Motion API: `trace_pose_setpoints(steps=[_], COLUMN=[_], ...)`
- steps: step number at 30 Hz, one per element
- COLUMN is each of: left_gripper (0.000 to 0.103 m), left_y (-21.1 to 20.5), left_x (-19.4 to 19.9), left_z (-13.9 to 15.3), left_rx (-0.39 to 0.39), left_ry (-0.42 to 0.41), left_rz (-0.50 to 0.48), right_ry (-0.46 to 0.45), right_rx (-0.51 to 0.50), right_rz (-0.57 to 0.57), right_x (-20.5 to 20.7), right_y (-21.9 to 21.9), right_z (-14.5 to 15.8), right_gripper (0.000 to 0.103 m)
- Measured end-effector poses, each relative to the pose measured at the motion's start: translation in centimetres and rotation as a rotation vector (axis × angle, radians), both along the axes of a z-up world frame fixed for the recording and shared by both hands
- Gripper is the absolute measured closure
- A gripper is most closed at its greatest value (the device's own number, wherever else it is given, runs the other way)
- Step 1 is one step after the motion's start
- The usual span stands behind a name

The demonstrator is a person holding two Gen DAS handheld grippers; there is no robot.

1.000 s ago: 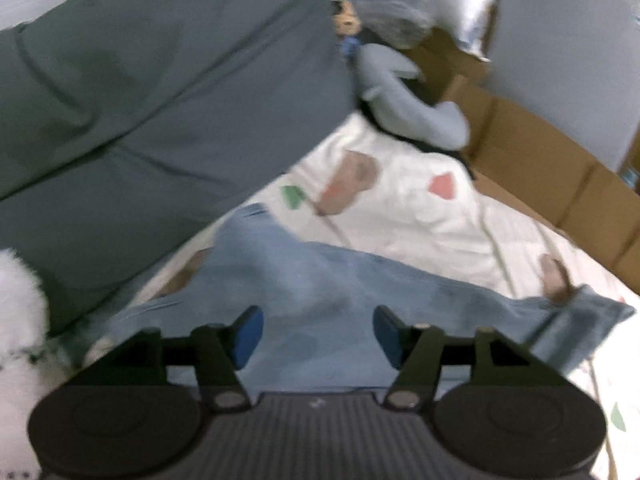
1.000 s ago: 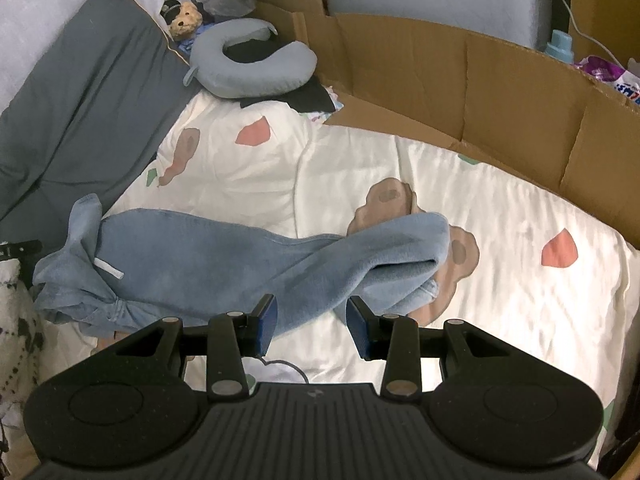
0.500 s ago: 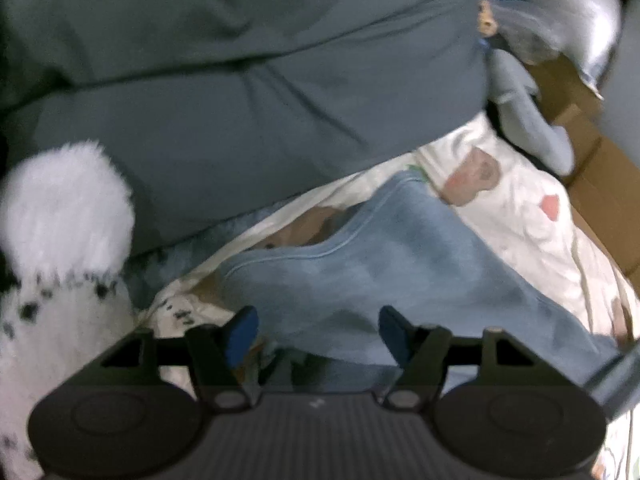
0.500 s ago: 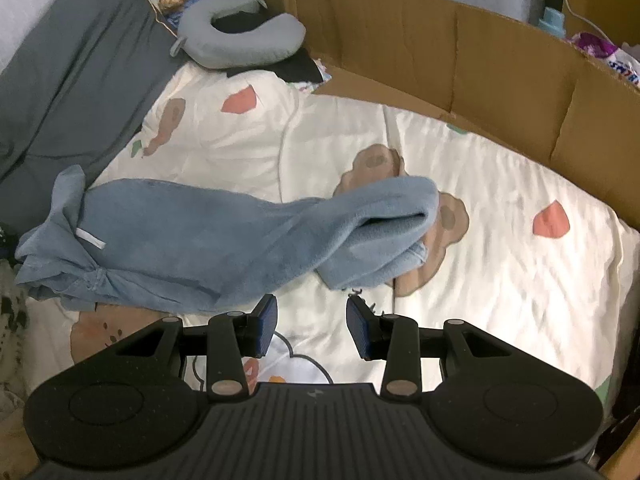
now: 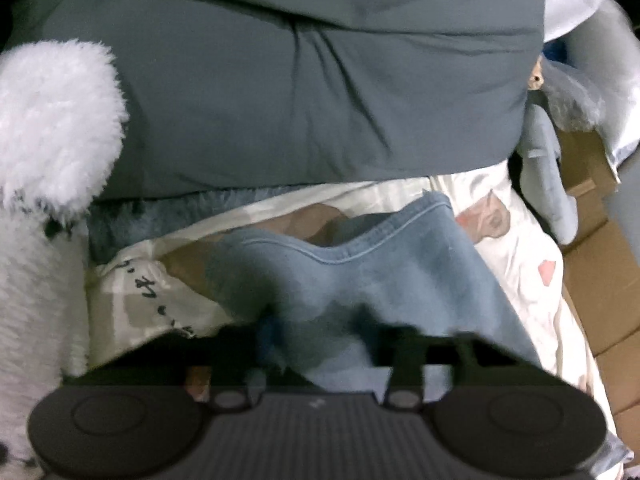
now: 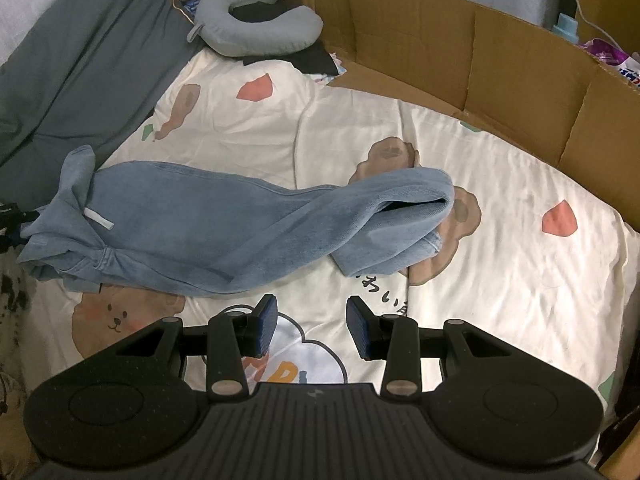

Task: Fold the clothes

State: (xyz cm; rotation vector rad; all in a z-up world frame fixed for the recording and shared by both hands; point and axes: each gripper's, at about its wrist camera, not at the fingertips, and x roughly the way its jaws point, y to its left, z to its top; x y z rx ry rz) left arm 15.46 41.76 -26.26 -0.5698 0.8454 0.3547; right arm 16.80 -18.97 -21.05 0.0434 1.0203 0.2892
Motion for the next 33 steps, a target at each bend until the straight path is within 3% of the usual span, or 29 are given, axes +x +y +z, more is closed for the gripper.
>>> trace_pose_setpoints(steps=[2,6,21,33], left_gripper=[0.091,0.095,0.096,0.096], left_y=[-0.3,-1.1,-7.7,-13.4], left_x=[0.0,-0.7,-3.5,-5.7], left_z=[0.4,1.6,8.3,10.8], left_rx=[0.034,0.066,0.085,0.089], left_ry=[-0.002,-0.021,-0.096,-0.097], left_rz=[-0.042,-0.104,-0.310,-0.441], right_ry=[-0.001,-0.005,-0.043,-0.065], right_rx=[0.004,0.020,0.097,0.162], right_rz=[-0.002,-0.012,-0.059,-0.088], right_x=[-0.1,-0.3,-1.6,-2.6], right_y=[0.0,-0.2,-1.6,-2.4], right_z=[0.1,0.2,1.6,2.3], right_gripper=[0.058,0.058,0.058,0.058])
